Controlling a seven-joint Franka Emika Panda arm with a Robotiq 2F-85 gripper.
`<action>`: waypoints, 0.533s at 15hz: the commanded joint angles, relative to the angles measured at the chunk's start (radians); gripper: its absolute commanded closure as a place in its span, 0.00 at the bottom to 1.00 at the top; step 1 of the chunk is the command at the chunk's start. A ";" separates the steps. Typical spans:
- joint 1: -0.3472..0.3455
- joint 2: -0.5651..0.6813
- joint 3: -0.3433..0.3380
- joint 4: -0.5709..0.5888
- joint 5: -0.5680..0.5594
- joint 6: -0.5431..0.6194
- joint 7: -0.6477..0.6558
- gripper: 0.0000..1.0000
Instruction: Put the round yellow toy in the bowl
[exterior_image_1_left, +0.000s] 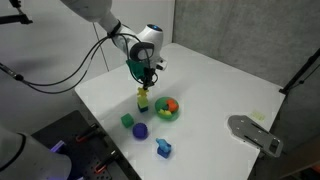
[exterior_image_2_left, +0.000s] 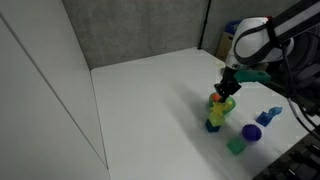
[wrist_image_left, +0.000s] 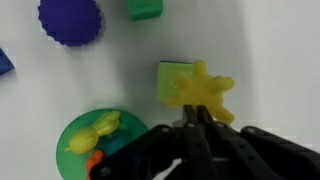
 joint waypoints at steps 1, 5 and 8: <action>-0.004 0.005 -0.038 0.061 -0.016 -0.016 0.057 0.97; 0.001 0.028 -0.094 0.096 -0.054 0.015 0.127 0.97; -0.002 0.048 -0.126 0.111 -0.082 0.027 0.177 0.91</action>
